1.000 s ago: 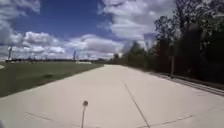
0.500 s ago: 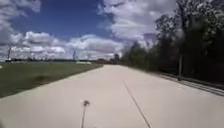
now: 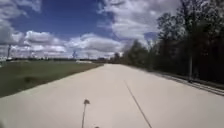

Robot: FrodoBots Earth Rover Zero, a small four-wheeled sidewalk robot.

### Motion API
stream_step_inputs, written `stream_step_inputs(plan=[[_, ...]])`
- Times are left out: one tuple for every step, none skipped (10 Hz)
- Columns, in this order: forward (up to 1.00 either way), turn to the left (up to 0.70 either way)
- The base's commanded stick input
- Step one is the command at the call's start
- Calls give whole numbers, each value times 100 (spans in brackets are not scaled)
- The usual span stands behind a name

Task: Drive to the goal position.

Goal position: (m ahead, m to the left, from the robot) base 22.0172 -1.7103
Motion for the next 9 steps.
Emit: stream_step_inputs(plan=[[100, 0], [100, -24], [100, -35], [100, -40], [100, -26], [100, 0], [100, 0], [100, 0], [100, 0]])
